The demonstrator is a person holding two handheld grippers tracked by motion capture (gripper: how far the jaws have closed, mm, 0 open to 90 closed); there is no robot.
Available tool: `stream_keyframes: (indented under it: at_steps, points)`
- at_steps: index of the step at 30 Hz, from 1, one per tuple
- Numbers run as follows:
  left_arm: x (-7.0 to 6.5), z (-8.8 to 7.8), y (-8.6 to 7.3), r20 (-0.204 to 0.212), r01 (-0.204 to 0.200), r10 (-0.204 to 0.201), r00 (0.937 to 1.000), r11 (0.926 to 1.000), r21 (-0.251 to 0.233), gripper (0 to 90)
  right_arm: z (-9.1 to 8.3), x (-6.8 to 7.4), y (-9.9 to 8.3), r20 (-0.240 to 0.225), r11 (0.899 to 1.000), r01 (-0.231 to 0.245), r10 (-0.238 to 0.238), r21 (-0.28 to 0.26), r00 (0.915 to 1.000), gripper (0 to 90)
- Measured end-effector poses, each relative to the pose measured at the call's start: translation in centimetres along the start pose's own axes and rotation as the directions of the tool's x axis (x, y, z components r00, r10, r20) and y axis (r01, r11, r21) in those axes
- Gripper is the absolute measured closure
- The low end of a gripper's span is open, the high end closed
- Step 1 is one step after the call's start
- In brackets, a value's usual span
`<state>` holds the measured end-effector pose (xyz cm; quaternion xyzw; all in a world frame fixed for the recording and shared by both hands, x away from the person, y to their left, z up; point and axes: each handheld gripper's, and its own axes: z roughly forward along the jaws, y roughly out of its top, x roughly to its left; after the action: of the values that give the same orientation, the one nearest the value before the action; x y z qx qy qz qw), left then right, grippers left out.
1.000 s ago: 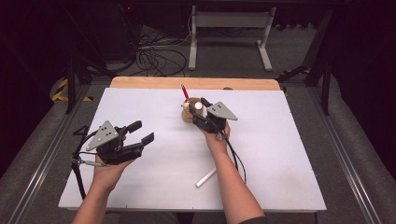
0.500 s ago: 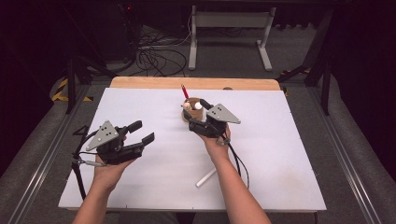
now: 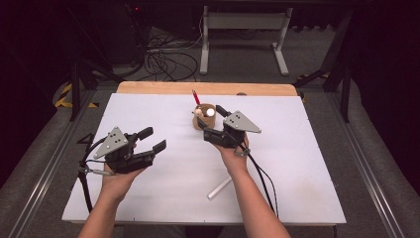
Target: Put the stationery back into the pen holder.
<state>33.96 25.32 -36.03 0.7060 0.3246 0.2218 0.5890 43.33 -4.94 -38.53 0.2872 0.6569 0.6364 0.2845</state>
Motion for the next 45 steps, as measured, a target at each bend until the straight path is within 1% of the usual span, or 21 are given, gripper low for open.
stream_keyframes:
  at_steps: [3,5,8,11,13,15,17,20,22,25,26,28,29,30,31,33,36,38,42,44,45]
  points:
    - [-0.2,0.4,0.1,0.009,-0.004,0.004,0.9999,1.0000,-0.004,34.2,-0.2,0.1,0.2,-0.003,1.000,0.001,-0.001,0.002,1.0000,21.3]
    - [-0.2,0.6,0.0,0.015,-0.003,0.003,0.9999,1.0000,0.005,33.9,-0.4,0.3,0.4,-0.006,1.000,0.007,-0.007,-0.004,1.0000,20.8]
    - [-0.3,0.8,-0.1,0.024,0.001,-0.001,0.9997,0.9999,0.010,33.1,-0.7,0.5,0.8,-0.021,1.000,0.010,-0.010,-0.003,0.9997,19.2]
    - [-0.4,0.9,-0.1,0.034,0.001,-0.001,0.9994,0.9999,0.015,32.0,-1.2,0.8,1.1,-0.032,1.000,0.026,-0.026,-0.003,0.9991,16.9]
    - [-0.4,1.0,-0.1,0.042,0.005,-0.005,0.9991,0.9999,0.015,31.4,-1.5,1.0,1.3,-0.041,0.999,0.030,-0.031,-0.013,0.9987,16.2]
    - [-0.5,1.2,0.0,0.047,0.012,-0.013,0.9988,0.9998,0.012,30.6,-1.8,1.0,1.4,-0.050,0.999,0.032,-0.032,-0.005,0.9982,14.6]
    - [-0.6,1.4,0.0,0.052,0.010,-0.011,0.9986,0.9998,0.018,29.9,-2.2,1.1,1.4,-0.052,0.999,0.035,-0.035,0.006,0.9980,12.8]
    - [-0.8,1.8,0.0,0.062,0.009,-0.011,0.9980,0.9995,0.030,28.8,-2.9,0.9,1.5,-0.057,0.999,0.036,-0.035,0.016,0.9977,10.0]
    - [-1.0,2.0,0.0,0.063,0.006,-0.009,0.9980,0.9993,0.037,27.5,-3.5,0.8,1.6,-0.059,0.999,0.026,-0.025,0.020,0.9979,8.6]
    - [-1.5,2.6,0.0,0.064,-0.008,0.005,0.9979,0.9989,0.047,25.9,-4.5,0.5,1.7,-0.056,0.999,0.029,-0.028,0.024,0.9980,7.0]
    - [-1.7,2.7,0.1,0.066,-0.017,0.014,0.9977,0.9984,0.054,25.5,-4.8,0.5,1.8,-0.053,0.999,0.021,-0.020,0.028,0.9984,6.3]
    - [-2.0,3.2,0.1,0.074,-0.021,0.016,0.9971,0.9982,0.056,24.3,-5.5,0.2,2.0,-0.050,0.999,0.022,-0.020,0.032,0.9986,5.2]
    - [-2.2,3.4,0.1,0.078,-0.022,0.017,0.9968,0.9980,0.059,23.6,-5.9,0.2,2.1,-0.047,0.999,0.011,-0.009,0.031,0.9988,4.7]
    - [-2.4,3.5,0.1,0.082,-0.026,0.021,0.9964,0.9977,0.063,22.9,-6.2,0.0,2.2,-0.045,0.999,0.021,-0.020,0.036,0.9988,4.0]
    - [-2.6,3.7,0.1,0.083,-0.027,0.021,0.9963,0.9971,0.071,22.5,-6.4,0.0,2.3,-0.042,0.999,0.018,-0.017,0.042,0.9990,3.4]
    - [-3.0,4.0,-0.1,0.089,-0.035,0.027,0.9956,0.9959,0.084,21.6,-7.0,-0.1,2.6,-0.045,0.999,0.025,-0.023,0.038,0.9987,3.1]
    - [-3.6,4.3,-0.2,0.100,-0.037,0.026,0.9946,0.9934,0.109,21.6,-7.6,-0.3,2.9,-0.044,0.999,0.032,-0.030,0.029,0.9986,2.3]
    - [-4.1,4.6,-0.2,0.104,-0.046,0.032,0.9941,0.9894,0.138,22.6,-8.1,-0.3,3.1,-0.047,0.999,0.031,-0.030,0.026,0.9984,1.9]
    - [-5.0,5.4,-0.4,0.108,-0.052,0.033,0.9936,0.9814,0.185,19.0,-8.7,-0.5,3.1,-0.052,0.999,0.041,-0.039,0.022,0.9979,0.5]
    - [-5.4,5.7,-0.6,0.111,-0.059,0.037,0.9931,0.9774,0.203,17.2,-9.0,-0.5,3.1,-0.051,0.999,0.034,-0.033,0.035,0.9981,0.0]
    - [-5.6,5.9,-0.7,0.111,-0.062,0.039,0.9930,0.9754,0.212,17.1,-9.1,-0.6,3.1,-0.052,0.998,0.043,-0.041,0.037,0.9978,0.0]
